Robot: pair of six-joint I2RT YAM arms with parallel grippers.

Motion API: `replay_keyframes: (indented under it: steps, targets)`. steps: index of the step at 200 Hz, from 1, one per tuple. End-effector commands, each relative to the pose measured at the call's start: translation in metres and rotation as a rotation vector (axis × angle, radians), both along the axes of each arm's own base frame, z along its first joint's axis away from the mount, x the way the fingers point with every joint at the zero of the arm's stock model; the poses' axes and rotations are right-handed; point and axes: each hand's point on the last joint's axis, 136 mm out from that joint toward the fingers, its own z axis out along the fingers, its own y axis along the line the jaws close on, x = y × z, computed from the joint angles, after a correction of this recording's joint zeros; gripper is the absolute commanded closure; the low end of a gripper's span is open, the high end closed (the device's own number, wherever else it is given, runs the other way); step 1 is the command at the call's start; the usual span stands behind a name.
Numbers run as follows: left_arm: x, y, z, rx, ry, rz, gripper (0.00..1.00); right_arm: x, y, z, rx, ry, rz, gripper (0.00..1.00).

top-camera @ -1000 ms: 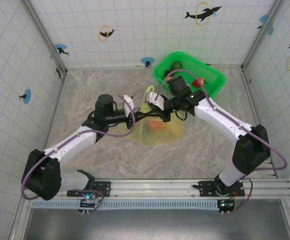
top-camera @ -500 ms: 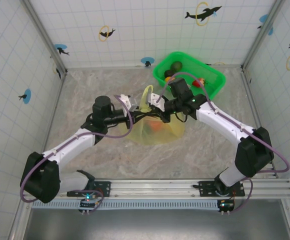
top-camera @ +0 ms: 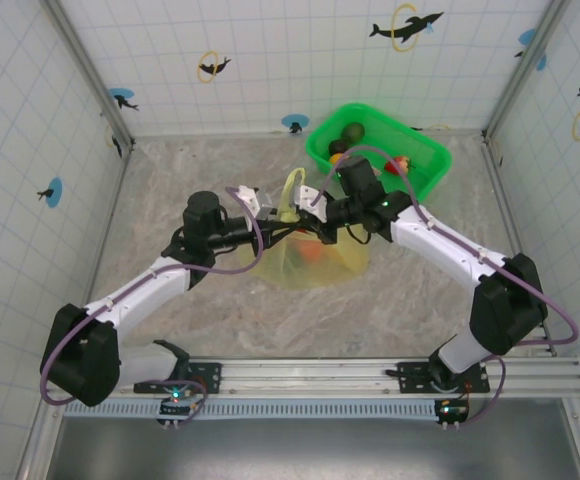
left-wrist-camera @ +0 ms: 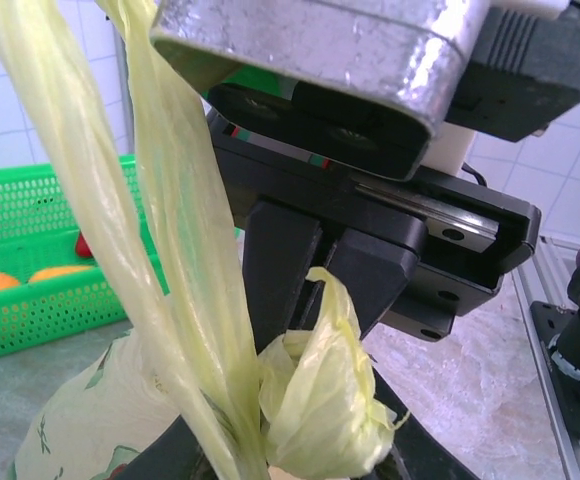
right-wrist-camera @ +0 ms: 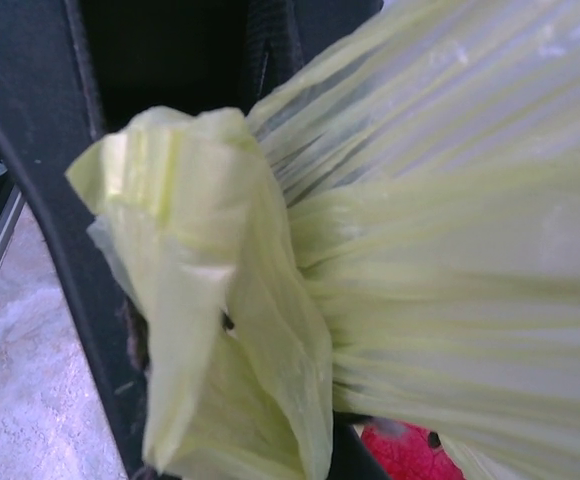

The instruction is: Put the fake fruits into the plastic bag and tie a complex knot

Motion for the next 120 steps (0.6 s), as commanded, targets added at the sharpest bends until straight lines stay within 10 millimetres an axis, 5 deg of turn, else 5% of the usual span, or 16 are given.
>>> replay_keyframes:
  steps: [1,32,73,104,120]
  targets:
    - [-0.002,-0.003,0.006,-0.020,-0.004,-0.025,0.77,-0.007,0.009,0.007,0.038,-0.013,0.031,1.00]
    - [-0.003,-0.002,0.007,-0.021,-0.012,-0.021,1.00,-0.008,0.003,0.001,0.024,-0.016,0.016,1.00]
    - [-0.005,-0.003,0.009,-0.029,-0.007,-0.039,1.00,-0.007,-0.004,0.000,0.023,-0.022,-0.007,1.00]
    - [-0.006,-0.002,0.010,-0.031,-0.015,-0.034,1.00,-0.001,-0.013,0.001,0.018,-0.078,-0.066,0.67]
    - [-0.007,-0.001,0.012,-0.035,-0.022,-0.035,1.00,0.001,-0.025,0.000,0.042,-0.112,-0.108,0.62]
